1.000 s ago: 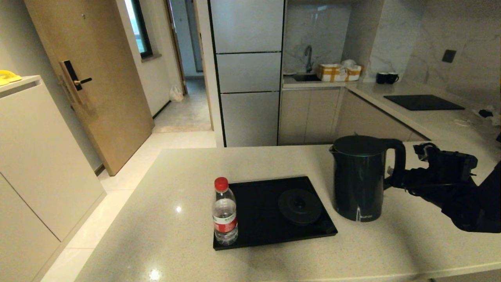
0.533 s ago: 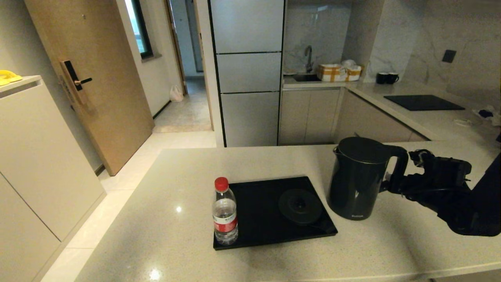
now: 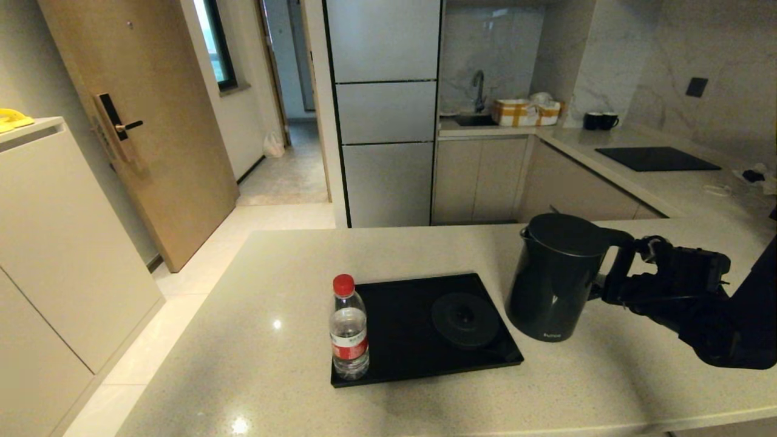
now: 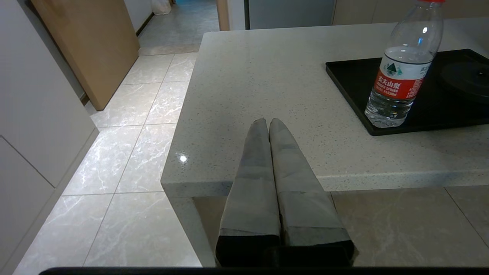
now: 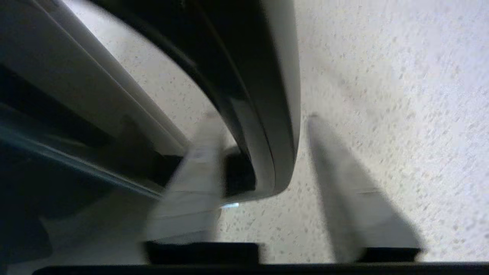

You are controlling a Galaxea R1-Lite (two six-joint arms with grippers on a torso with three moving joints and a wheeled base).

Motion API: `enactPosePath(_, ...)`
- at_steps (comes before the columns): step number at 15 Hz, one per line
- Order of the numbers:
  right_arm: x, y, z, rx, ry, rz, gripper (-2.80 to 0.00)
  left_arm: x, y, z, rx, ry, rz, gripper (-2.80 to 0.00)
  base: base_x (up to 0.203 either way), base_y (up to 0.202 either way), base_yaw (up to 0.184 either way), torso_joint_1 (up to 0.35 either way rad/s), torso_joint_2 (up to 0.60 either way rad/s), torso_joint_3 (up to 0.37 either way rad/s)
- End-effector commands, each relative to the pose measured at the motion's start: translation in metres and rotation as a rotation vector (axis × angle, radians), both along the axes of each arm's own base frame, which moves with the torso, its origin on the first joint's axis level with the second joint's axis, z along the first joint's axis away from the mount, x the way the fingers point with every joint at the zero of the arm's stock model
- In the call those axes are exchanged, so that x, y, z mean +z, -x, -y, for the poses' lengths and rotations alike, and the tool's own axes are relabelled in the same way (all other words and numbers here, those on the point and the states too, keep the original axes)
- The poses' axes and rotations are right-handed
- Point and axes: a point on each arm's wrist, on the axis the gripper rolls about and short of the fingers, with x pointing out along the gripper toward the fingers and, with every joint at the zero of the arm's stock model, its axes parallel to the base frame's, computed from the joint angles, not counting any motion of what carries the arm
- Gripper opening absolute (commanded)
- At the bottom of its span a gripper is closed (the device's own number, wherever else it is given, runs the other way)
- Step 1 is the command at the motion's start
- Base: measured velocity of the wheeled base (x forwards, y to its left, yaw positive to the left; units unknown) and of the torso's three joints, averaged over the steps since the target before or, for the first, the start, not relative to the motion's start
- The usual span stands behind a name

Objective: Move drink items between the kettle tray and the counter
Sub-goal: Place it on the right

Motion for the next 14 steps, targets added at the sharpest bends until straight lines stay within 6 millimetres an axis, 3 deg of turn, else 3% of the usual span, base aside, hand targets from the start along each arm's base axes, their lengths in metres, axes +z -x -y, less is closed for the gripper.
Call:
enactPosePath(1,0.009,0.002,0.0,0.005,0.003,0.033,0.0,0.0,0.0,0.0,0.0,0.0,-0.002,-2.8,0.0,0.0,0.0,0.0,0.0,0.0)
enactPosePath(10,0.049,0.027,-0.006,0.143,-0.053,0.102,0.0,0.0,0.0,0.0,0.0,0.0,-0.002,-2.8,0.0,0.0,0.0,0.0,0.0,0.0)
enactPosePath(14,0.047,0.029,-0.006,0.153,-0.059,0.089,0.0,0.0,0.0,0.0,0.0,0.0,-0.002,-2.8,0.0,0.0,0.0,0.0,0.0,0.0)
